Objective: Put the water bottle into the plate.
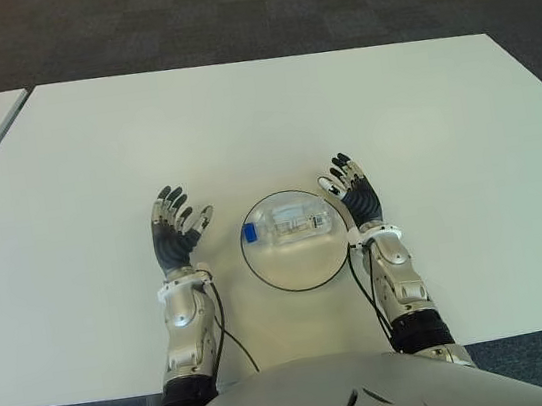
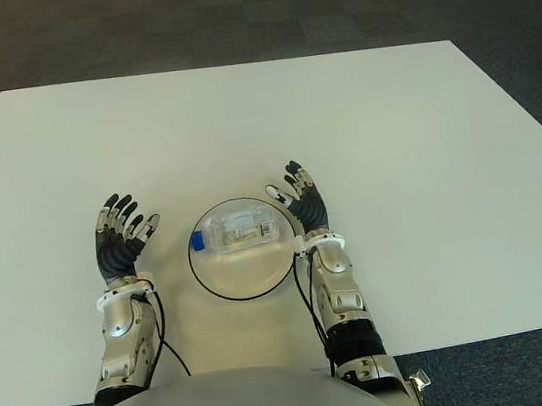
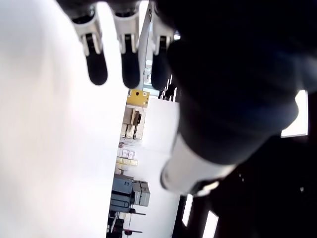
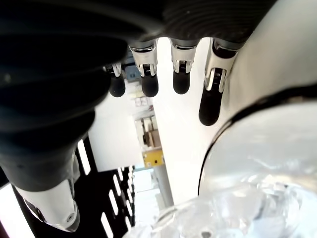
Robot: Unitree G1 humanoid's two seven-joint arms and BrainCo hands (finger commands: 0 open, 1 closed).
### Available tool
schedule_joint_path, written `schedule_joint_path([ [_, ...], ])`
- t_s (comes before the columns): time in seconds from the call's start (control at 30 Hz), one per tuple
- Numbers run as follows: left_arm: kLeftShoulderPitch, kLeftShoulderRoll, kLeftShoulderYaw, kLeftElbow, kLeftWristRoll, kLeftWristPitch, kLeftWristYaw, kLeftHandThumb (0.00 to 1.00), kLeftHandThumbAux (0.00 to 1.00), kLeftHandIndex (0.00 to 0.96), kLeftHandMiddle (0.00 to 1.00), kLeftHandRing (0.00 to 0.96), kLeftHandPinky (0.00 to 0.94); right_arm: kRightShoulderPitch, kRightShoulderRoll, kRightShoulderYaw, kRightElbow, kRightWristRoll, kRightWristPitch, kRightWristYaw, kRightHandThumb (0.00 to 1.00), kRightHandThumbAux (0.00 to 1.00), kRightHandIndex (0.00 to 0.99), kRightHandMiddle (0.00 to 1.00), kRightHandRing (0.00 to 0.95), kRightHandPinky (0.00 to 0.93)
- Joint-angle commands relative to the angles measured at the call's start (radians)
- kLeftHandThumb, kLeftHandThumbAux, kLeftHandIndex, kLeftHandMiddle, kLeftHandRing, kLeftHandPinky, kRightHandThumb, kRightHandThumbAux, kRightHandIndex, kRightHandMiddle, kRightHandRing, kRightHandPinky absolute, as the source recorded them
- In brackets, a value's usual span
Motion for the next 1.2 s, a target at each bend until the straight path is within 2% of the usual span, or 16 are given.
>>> schedule_joint_path([
  [0.03,-0.023,-0.035,0.008,-0.007,-0.011,0.018,-0.022,0.167,0.998,0.173,0.227,0.215,0.237,-0.001,0.045,-0.024,0.038,0.011,-0.009,-0.030,0.000,0.770,0.000,0.004,0.000,0.028],
  [0.47,-0.032,-0.026,0.024,0.000,-0.015,0.016,-0.047,0.194,0.998,0.167,0.232,0.222,0.238,-0.015,0.062,-0.038,0.068,0.020,-0.054,-0.075,0.000,0.790,0.000,0.005,0.000,0.032],
  [1.2,-0.035,-0.021,0.056,-0.018,-0.040,0.049,-0.090,0.179,0.998,0.159,0.226,0.218,0.232,-0.021,0.080,-0.027,0.110,0.039,-0.084,-0.114,0.000,0.797,0.000,0.003,0.000,0.028],
])
